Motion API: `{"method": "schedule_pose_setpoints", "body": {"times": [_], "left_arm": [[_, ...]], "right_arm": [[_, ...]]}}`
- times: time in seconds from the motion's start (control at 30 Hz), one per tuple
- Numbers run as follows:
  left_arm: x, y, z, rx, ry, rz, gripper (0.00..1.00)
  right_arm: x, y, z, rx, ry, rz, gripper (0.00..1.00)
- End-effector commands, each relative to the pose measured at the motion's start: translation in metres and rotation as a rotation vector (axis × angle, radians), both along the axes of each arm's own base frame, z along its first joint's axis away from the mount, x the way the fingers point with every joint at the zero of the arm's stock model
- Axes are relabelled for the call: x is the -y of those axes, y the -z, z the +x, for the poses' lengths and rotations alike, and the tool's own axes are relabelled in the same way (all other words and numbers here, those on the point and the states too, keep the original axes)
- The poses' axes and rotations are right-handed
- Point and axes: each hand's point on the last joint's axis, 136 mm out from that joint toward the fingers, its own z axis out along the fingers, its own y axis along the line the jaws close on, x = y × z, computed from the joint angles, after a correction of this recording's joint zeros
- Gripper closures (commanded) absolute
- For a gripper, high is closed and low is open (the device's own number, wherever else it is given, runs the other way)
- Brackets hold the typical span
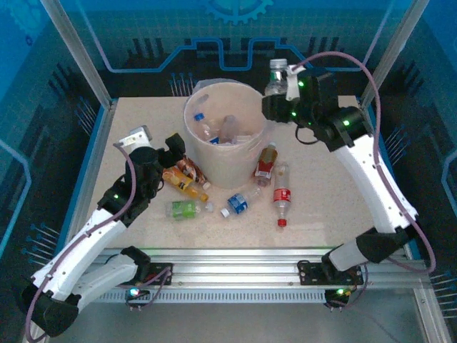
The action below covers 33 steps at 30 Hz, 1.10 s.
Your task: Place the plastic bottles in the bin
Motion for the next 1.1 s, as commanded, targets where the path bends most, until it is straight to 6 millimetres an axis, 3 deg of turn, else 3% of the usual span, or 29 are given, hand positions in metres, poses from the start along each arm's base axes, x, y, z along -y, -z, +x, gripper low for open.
{"method": "schedule_pose_setpoints", "body": {"times": [0.0,0.13,0.27,0.53,1.07], "left_arm": [[-0.008,0.007,-0.005,-0.012,-0.029,-0.010,0.01],[-0.009,0.008,-0.007,-0.018,-0.032,-0.006,0.01],[-0.010,0.009,-0.008,-0.021,-0.034,-0.008,0.01],[-0.012,0.011,-0.008,-0.030,-0.040,-0.002,0.01],[-0.016,0.017,-0.008,-0.049,-0.059,-0.017,0.01]], "right_arm": [[-0.034,0.000,0.011,0.010,-0.089,-0.041,0.63],[-0.061,0.009,0.022,-0.016,-0.142,-0.081,0.63],[-0.085,0.032,0.030,-0.063,-0.202,-0.137,0.63],[-0.106,0.088,0.045,-0.184,-0.258,-0.254,0.62],[-0.098,0.160,0.057,-0.325,-0.240,-0.446,0.56]]}}
